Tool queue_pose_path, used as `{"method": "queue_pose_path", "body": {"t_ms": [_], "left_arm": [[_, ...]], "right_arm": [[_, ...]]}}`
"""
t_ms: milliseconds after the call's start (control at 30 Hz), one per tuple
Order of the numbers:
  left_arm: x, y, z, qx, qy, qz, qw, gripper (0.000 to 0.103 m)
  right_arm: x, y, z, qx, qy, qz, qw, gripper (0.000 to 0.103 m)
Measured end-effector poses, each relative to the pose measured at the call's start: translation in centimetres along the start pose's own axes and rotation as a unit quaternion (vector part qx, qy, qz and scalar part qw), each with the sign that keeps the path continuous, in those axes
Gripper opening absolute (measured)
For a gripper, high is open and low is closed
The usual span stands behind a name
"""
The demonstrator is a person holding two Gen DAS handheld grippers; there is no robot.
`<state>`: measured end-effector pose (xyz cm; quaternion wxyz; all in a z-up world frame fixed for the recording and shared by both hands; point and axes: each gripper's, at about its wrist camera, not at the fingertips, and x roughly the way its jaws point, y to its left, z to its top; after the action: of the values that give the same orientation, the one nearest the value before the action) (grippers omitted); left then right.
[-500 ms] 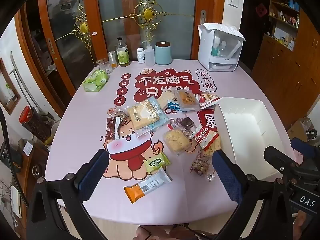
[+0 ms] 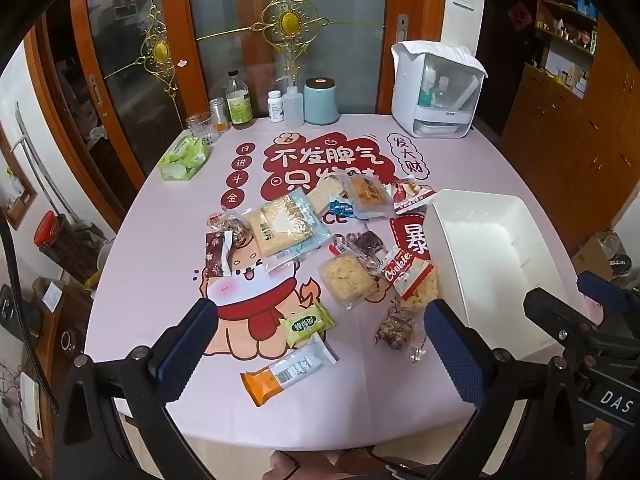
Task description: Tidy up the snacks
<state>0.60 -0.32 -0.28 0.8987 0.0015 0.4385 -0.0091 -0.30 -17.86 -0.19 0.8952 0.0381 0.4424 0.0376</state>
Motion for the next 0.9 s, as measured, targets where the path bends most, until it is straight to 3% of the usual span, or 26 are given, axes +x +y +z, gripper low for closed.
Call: {"method": "queue_pose_path", "body": {"t_ms": [900], "left_arm": [[-0.9, -0.6, 0.3, 0.003, -0.010, -0.003, 0.9999, 0.100]], "right_arm": [[0.4, 0.4, -0.4, 0.000, 0.010, 0.007, 1.000, 0.092]]}}
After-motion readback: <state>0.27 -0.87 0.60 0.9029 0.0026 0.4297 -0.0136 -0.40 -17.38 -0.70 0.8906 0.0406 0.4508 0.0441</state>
